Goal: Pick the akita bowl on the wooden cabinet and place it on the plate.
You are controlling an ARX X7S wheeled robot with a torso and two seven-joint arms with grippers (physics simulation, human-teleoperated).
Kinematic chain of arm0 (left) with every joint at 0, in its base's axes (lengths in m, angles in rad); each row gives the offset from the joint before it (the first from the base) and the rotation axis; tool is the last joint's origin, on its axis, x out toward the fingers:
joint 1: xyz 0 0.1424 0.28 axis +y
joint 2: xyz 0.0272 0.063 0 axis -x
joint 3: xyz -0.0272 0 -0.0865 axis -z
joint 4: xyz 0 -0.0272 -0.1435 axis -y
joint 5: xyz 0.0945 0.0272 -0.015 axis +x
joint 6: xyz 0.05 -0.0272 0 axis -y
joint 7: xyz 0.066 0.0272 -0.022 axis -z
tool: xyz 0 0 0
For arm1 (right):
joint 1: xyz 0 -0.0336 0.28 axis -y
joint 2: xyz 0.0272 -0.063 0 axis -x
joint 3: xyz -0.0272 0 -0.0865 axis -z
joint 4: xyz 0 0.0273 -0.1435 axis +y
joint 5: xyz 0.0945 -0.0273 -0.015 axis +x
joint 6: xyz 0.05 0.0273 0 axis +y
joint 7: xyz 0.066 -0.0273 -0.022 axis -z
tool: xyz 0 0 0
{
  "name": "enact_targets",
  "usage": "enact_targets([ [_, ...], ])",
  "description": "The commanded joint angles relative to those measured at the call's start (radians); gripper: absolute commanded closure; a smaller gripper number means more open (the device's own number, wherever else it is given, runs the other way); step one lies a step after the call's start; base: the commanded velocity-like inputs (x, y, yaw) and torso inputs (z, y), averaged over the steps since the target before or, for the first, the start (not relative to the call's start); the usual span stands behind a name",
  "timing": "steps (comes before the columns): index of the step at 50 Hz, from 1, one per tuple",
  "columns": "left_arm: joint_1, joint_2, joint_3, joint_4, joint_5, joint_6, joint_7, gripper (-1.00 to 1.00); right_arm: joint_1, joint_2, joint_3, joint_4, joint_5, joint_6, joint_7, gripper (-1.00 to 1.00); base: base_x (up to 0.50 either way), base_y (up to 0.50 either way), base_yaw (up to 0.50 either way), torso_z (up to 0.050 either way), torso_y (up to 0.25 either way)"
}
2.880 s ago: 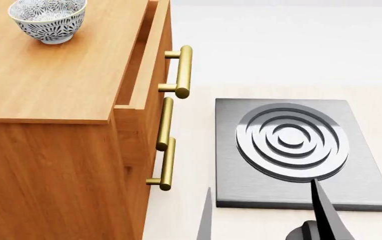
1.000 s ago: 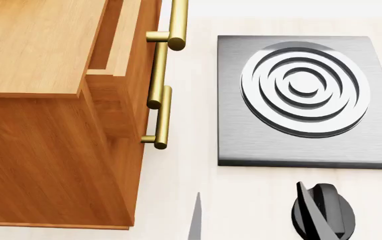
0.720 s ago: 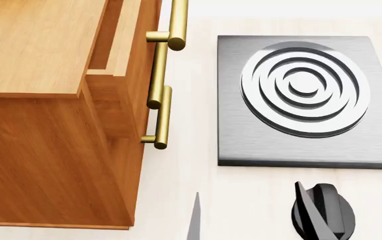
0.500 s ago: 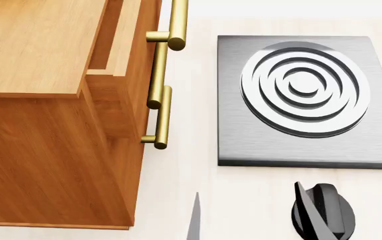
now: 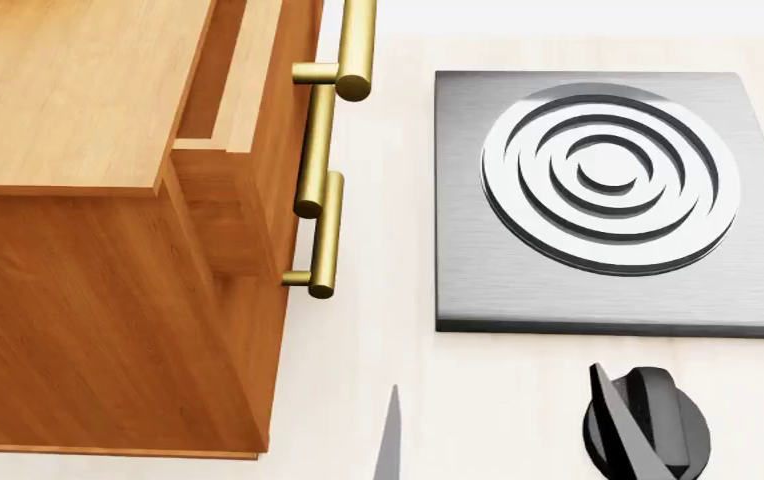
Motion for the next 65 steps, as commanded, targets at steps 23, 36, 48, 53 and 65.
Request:
enact_targets([
  [23,0.159,0.021,-0.065,0.0,0.032,0.055,0.023,-1.0,0.009,0.004,0.001,0.062,0.02,-0.022,0.007,-1.0,0.0,0.0,0.0,0.0,0.0],
  [36,0.193,0.022,-0.114,0.0,0.042,0.062,-0.014,1.0,0.009,0.008,0.004,0.062,0.02,-0.023,0.013,-1.0,0.0,0.0,0.0,0.0,-0.002],
  [48,0.174,0.032,-0.05,0.0,0.055,0.098,0.013,1.0,0.007,0.011,-0.001,0.058,0.015,-0.024,0.018,-1.0,0.0,0.0,0.0,-0.001,-0.005],
  [53,0.151,0.065,0.091,0.0,0.075,0.186,0.114,1.0,0.006,0.013,0.0,0.055,0.017,-0.024,0.02,-1.0,0.0,0.0,0.0,0.0,-0.004],
  [65,0.109,0.073,0.577,0.0,-0.341,0.301,0.154,1.0,0.006,0.016,-0.001,0.049,0.019,-0.023,0.024,-1.0,0.0,0.0,0.0,0.0,-0.001],
])
